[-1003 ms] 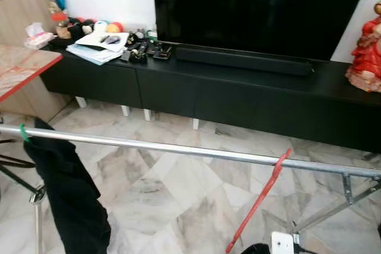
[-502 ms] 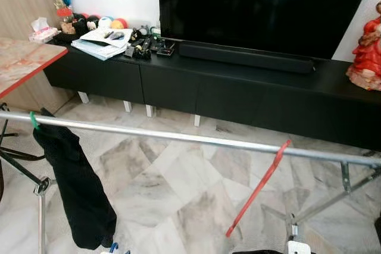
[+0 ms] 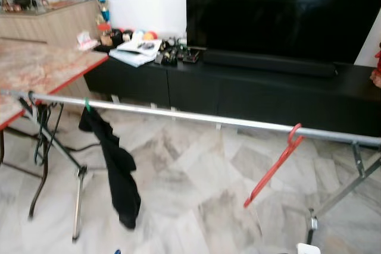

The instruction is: Hang hanger

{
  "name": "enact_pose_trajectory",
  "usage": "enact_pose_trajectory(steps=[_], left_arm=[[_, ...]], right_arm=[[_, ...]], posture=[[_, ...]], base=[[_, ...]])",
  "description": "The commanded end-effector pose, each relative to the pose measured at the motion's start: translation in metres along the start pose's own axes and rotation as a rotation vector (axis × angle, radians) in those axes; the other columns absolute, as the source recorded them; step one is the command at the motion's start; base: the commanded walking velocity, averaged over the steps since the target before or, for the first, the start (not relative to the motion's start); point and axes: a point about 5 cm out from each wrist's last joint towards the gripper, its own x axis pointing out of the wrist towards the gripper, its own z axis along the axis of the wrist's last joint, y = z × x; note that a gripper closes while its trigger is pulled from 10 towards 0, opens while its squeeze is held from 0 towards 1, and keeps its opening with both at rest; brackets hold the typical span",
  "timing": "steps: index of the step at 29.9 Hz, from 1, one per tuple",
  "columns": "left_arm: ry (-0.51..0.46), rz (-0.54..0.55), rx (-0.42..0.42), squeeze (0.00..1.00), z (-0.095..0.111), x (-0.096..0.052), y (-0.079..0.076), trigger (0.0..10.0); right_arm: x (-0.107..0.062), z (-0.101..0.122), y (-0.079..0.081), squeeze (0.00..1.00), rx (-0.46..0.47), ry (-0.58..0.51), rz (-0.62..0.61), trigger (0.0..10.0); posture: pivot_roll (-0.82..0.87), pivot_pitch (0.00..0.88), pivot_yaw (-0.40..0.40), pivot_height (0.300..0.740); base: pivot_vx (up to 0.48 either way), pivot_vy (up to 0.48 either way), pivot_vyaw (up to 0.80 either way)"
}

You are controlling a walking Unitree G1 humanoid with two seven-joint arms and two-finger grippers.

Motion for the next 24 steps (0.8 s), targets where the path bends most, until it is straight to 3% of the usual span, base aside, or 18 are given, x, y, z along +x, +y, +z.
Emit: enact_pose_trajectory(steps=[1,5,9,13,17,24], left_arm=[[0.026,-0.006,0.019,0.0,-0.006,-0.001,-0.003,10.0],[0.038,0.005,0.025,0.0,-0.008,-0.001,-0.002,10.0],[0.049,0.005,0.013,0.0,-0.009,-0.001,-0.003,10.0],[0.048,0.004,0.013,0.0,-0.009,-0.001,-0.003,10.0],[0.048,0.004,0.013,0.0,-0.009,-0.001,-0.003,10.0],[0.048,0.004,0.013,0.0,-0.009,-0.001,-0.003,10.0]], right_arm=[[0.001,0.003,-0.001,0.0,-0.004,-0.009,-0.008,10.0],[0.003,0.004,0.022,0.0,-0.011,-0.011,0.017,10.0],[0.003,0.003,0.029,0.0,-0.014,-0.01,0.024,10.0],[0.004,0.008,0.036,0.0,-0.019,-0.019,0.03,10.0],[0.005,0.015,0.035,0.0,-0.021,-0.035,0.027,10.0],[0.004,0.013,0.017,0.0,-0.019,-0.032,0.007,10.0]], posture=[[0.05,0.0,-0.002,0.74],[0.05,0.0,-0.002,0.74],[0.05,0.0,-0.002,0.74],[0.05,0.0,-0.002,0.74],[0.05,0.0,-0.002,0.74],[0.05,0.0,-0.004,0.74]], base=[[-0.292,0.0,0.0],[0.0,0.0,0.0],[0.0,0.0,0.0],[0.0,0.39,0.0],[0.0,0.446,0.0],[0.0,0.446,0.0]])
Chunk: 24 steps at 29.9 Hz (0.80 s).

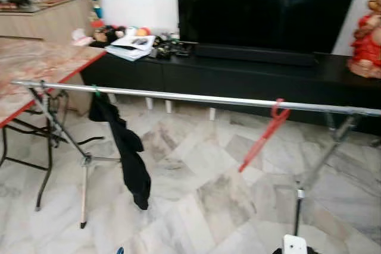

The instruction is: Hang hanger

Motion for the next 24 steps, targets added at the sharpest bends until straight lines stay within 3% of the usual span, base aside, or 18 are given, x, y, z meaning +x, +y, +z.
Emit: enact_pose_trajectory(steps=[1,6,16,24], left_arm=[[0.025,-0.004,0.009,0.0,-0.006,-0.001,0.0,10.0],[0.025,-0.003,0.008,0.0,-0.006,-0.001,0.0,10.0],[0.025,-0.004,0.009,0.0,-0.006,-0.001,0.0,10.0],[0.024,-0.003,0.01,0.0,-0.006,-0.001,0.0,10.0]], right_arm=[[-0.001,-0.001,-0.002,0.0,0.009,-0.001,0.003,10.0],[-0.001,-0.001,-0.004,0.0,0.006,-0.002,0.003,10.0],[0.001,0.001,0.012,0.0,0.002,-0.009,0.018,10.0],[-0.001,-0.004,0.011,0.0,0.002,-0.002,0.016,10.0]], posture=[[0.05,0.0,-0.004,0.74],[0.05,0.0,-0.005,0.74],[0.05,0.0,-0.005,0.74],[0.05,0.0,-0.005,0.74]], base=[[0.0,0.446,0.0],[0.0,0.445,0.0],[0.0,0.446,0.0],[0.0,0.414,0.0]])
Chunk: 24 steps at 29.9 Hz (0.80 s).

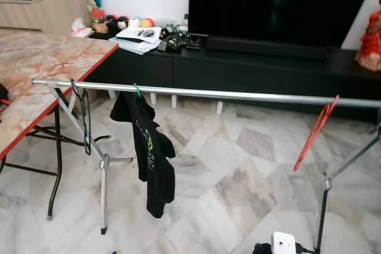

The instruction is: Hang hanger

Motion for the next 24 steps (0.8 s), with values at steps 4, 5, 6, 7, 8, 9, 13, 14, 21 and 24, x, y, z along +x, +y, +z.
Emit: enact_pose_trajectory(steps=[4,5,6,7,8,9,13,14,21,24], left_arm=[[0.019,0.004,0.032,0.0,-0.006,-0.001,0.004,10.0],[0.02,0.004,0.033,0.0,-0.006,-0.001,0.004,10.0],[0.021,0.005,0.036,0.0,-0.006,-0.001,0.004,10.0],[0.022,0.005,0.037,0.0,-0.006,-0.001,0.004,10.0],[0.023,0.004,0.039,0.0,-0.006,-0.001,0.004,10.0],[0.025,0.002,0.045,0.0,-0.007,-0.001,0.004,10.0],[0.025,0.001,0.044,0.0,-0.007,-0.001,0.004,10.0],[0.024,-0.003,0.043,0.0,-0.007,-0.001,0.003,10.0],[0.02,-0.011,0.038,0.0,-0.006,-0.001,0.003,10.0],[0.019,-0.012,0.038,0.0,-0.006,-0.001,0.003,10.0]], right_arm=[[-0.001,-0.001,-0.006,0.0,0.006,-0.01,0.003,10.0],[-0.002,-0.002,-0.011,0.0,0.007,-0.006,-0.002,10.0],[-0.002,-0.003,-0.014,0.0,0.008,-0.004,-0.005,10.0],[-0.003,-0.004,-0.018,0.0,0.009,-0.002,-0.009,10.0],[-0.003,-0.005,-0.022,0.0,0.01,0.001,-0.013,10.0],[-0.004,-0.006,-0.027,0.0,0.012,0.004,-0.019,10.0],[-0.005,-0.007,-0.031,0.0,0.013,0.008,-0.024,10.0],[-0.005,-0.008,-0.032,0.0,0.014,0.01,-0.025,10.0],[-0.004,-0.011,-0.018,0.0,0.013,0.013,-0.011,10.0],[-0.004,-0.01,-0.014,0.0,0.012,0.012,-0.007,10.0]], posture=[[0.05,0.0,-0.005,0.74],[0.05,0.0,-0.005,0.74],[0.05,0.0,-0.005,0.74],[0.05,0.0,-0.004,0.74],[0.05,0.0,-0.004,0.74],[0.05,0.0,-0.004,0.74],[0.05,0.0,-0.004,0.74],[0.05,0.0,-0.004,0.74],[0.05,0.0,-0.003,0.74],[0.05,0.0,-0.003,0.74]], base=[[0.0,0.0,0.0],[0.0,0.0,0.0],[0.0,0.0,0.0],[0.0,0.0,0.0],[0.0,0.0,0.0],[0.0,0.0,0.0],[0.0,0.0,0.0],[0.0,0.0,0.0],[-0.071,0.0,0.0],[-0.26,0.0,0.0]])
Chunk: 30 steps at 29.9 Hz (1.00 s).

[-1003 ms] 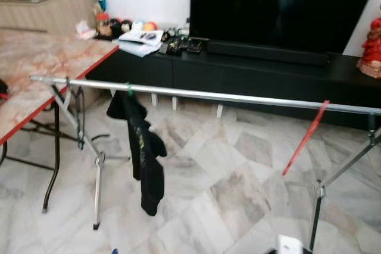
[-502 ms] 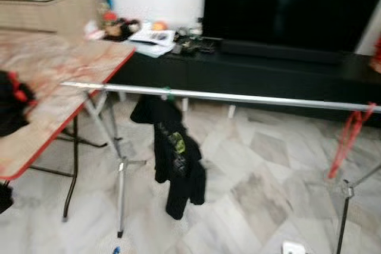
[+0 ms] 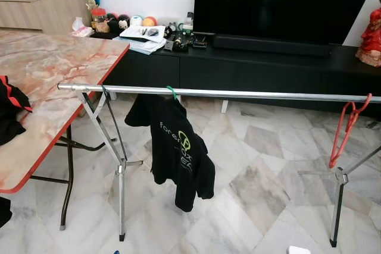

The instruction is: Hang hanger

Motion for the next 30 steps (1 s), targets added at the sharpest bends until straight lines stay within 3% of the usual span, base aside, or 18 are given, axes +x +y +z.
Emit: enact_pose_trajectory(steps=[1,17,25,30], left_arm=[[0.015,-0.013,0.002,0.0,-0.005,-0.001,-0.003,10.0],[0.015,-0.015,0.001,0.0,-0.005,-0.001,-0.003,10.0],[0.015,-0.016,-0.002,0.0,-0.005,-0.001,-0.003,10.0],[0.015,-0.015,-0.003,0.0,-0.005,-0.001,-0.003,10.0]], right_arm=[[0.001,0.004,0.002,0.0,0.001,-0.016,-0.006,10.0],[0.005,0.019,0.027,0.0,0.008,-0.047,0.009,10.0],[0.006,0.024,0.013,0.0,0.015,-0.064,-0.006,10.0],[0.003,0.017,-0.009,0.0,0.021,-0.059,-0.025,10.0]], posture=[[0.05,0.0,-0.003,0.74],[0.05,0.0,-0.003,0.74],[0.05,0.0,-0.005,0.74],[0.06,0.0,-0.006,0.74]], base=[[-0.27,0.0,0.0],[-0.288,0.0,0.0],[-0.297,0.0,-0.44],[-0.297,0.0,0.0]])
